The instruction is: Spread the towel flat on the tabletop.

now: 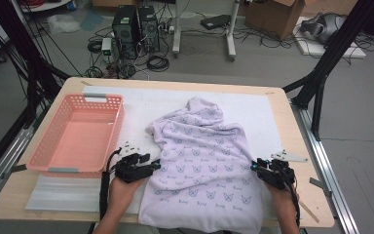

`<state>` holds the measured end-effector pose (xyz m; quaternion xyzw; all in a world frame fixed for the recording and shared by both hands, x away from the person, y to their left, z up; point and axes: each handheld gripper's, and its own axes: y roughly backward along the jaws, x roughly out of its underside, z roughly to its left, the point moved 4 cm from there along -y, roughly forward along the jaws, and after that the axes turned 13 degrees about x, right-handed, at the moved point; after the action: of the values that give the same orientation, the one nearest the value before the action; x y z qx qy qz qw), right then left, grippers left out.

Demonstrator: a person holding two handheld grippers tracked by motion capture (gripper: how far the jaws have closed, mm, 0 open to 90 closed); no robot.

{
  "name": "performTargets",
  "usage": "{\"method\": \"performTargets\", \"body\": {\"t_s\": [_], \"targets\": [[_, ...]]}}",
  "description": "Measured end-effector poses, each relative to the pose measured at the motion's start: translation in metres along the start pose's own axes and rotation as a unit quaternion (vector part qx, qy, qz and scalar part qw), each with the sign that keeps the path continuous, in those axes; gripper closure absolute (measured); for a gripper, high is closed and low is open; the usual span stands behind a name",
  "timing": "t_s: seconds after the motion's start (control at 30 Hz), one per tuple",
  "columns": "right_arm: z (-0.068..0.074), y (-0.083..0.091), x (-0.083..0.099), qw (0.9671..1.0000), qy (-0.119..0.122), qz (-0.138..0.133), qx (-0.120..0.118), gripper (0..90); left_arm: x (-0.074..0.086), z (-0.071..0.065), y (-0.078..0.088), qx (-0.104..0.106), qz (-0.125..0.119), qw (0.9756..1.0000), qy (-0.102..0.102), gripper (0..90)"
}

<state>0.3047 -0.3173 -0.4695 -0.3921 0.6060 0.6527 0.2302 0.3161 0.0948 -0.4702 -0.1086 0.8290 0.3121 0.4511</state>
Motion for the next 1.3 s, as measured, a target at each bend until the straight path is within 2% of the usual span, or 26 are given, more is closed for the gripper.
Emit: {"method": "performTargets", "body": {"t_s": [0.07, 0.13, 0.17, 0.2, 0.23, 0.27, 0.3, 0.33, 0.4, 0.53, 0.57, 0.63, 0.67, 0.7, 0.73, 0.83, 0.87, 0.9, 0.93, 0.97, 1.03, 1.07, 1.17, 1.2, 1.23, 1.3], "targets": [[0.0, 0.0, 0.0, 1.0, 0.003, 0.003, -0.002, 62.0, -0.002, -0.004, -0.006, 0.012, 0.003, 0.9999, 0.0, 48.6], [0.0, -0.002, 0.001, 0.9999, 0.006, 0.011, -0.005, 60.6, 0.0, -0.007, -0.016, -0.002, 0.038, 0.9991, -0.017, 50.5], [0.001, -0.003, 0.001, 0.9998, 0.009, 0.016, -0.006, 60.6, 0.001, -0.009, -0.02, -0.015, 0.057, 0.9975, -0.039, 55.6], [0.002, -0.004, 0.002, 0.9997, 0.011, 0.02, -0.008, 60.1, 0.0, -0.011, -0.02, -0.044, 0.067, 0.9944, -0.068, 65.7], [0.003, -0.006, 0.002, 0.9996, 0.016, 0.023, -0.01, 60.1, -0.001, -0.011, -0.021, -0.042, 0.072, 0.9942, -0.068, 84.2], [0.004, -0.006, 0.003, 0.9995, 0.018, 0.025, -0.009, 60.2, -0.002, -0.01, -0.021, -0.04, 0.075, 0.9943, -0.064, 87.4], [0.005, -0.007, 0.003, 0.9995, 0.022, 0.022, -0.006, 60.3, -0.003, -0.007, -0.021, -0.047, 0.074, 0.9946, -0.056, 88.3], [0.005, -0.007, 0.002, 0.9995, 0.021, 0.023, -0.01, 60.5, -0.004, -0.005, -0.02, -0.059, 0.072, 0.9939, -0.058, 88.6], [0.006, -0.007, 0.002, 0.9994, 0.023, 0.023, -0.012, 60.3, -0.007, 0.003, -0.017, -0.079, 0.059, 0.994, -0.047, 88.8], [0.007, -0.006, 0.002, 0.9994, 0.022, 0.021, -0.015, 60.5, -0.015, 0.02, -0.007, -0.132, 0.028, 0.9904, -0.031, 88.9], [0.006, -0.005, 0.002, 0.9995, 0.021, 0.021, -0.015, 60.5, -0.017, 0.022, -0.005, -0.135, 0.017, 0.9903, -0.026, 88.8], [0.006, -0.004, 0.003, 0.9994, 0.018, 0.021, -0.019, 60.5, -0.018, 0.021, -0.003, -0.122, 0.003, 0.9922, -0.024, 87.3], [0.007, -0.002, 0.004, 0.9995, 0.016, 0.019, -0.022, 60.1, -0.017, 0.018, -0.001, -0.108, -0.003, 0.9937, -0.032, 80.7], [0.008, -0.001, 0.004, 0.9994, 0.015, 0.017, -0.027, 60.1, -0.017, 0.016, 0.001, -0.096, -0.008, 0.995, -0.028, 66.2], [0.01, 0.001, 0.005, 0.9993, 0.015, 0.016, -0.031, 59.7, -0.015, 0.014, 0.004, -0.083, -0.016, 0.9961, -0.025, 59.2], [0.017, 0.002, 0.008, 0.9977, 0.028, 0.029, -0.055, 57.5, -0.008, 0.006, 0.015, -0.045, -0.03, 0.9984, -0.014, 48.9], [0.02, 0.002, 0.008, 0.9977, 0.041, 0.025, -0.049, 59.8, -0.005, 0.003, 0.018, -0.037, -0.028, 0.9988, -0.018, 47.7], [0.022, 0.002, 0.008, 0.9976, 0.048, 0.028, -0.042, 65.8, -0.002, 0.0, 0.021, -0.03, -0.026, 0.999, -0.023, 47.4], [0.022, 0.002, 0.007, 0.9973, 0.056, 0.028, -0.039, 78.5, 0.001, -0.002, 0.025, -0.024, -0.023, 0.999, -0.031, 46.8], [0.022, 0.002, 0.006, 0.9966, 0.058, 0.031, -0.049, 86.1, 0.003, -0.004, 0.027, -0.02, -0.022, 0.999, -0.035, 46.7], [0.023, -0.002, 0.002, 0.9968, 0.067, 0.029, -0.033, 87.4, 0.007, -0.005, 0.03, -0.015, -0.014, 0.9992, -0.033, 46.6], [0.022, -0.004, 0.001, 0.9972, 0.067, 0.024, -0.023, 87.6, 0.009, -0.005, 0.029, -0.014, -0.007, 0.9994, -0.029, 46.7], [0.015, -0.013, -0.006, 0.9986, 0.046, 0.009, 0.025, 87.7, 0.014, -0.004, 0.02, -0.022, 0.028, 0.9991, -0.022, 48.2], [0.013, -0.015, -0.007, 0.9981, 0.043, 0.004, 0.043, 87.7, 0.016, -0.004, 0.016, -0.029, 0.045, 0.9983, -0.023, 52.2], [0.011, -0.017, -0.008, 0.9973, 0.045, 0.001, 0.059, 87.7, 0.016, -0.005, 0.015, -0.048, 0.047, 0.9971, -0.035, 58.8], [0.009, -0.018, -0.007, 0.9978, 0.033, 0.007, 0.057, 87.5, 0.015, -0.004, 0.014, -0.064, 0.054, 0.9957, -0.041, 85.1]]}}
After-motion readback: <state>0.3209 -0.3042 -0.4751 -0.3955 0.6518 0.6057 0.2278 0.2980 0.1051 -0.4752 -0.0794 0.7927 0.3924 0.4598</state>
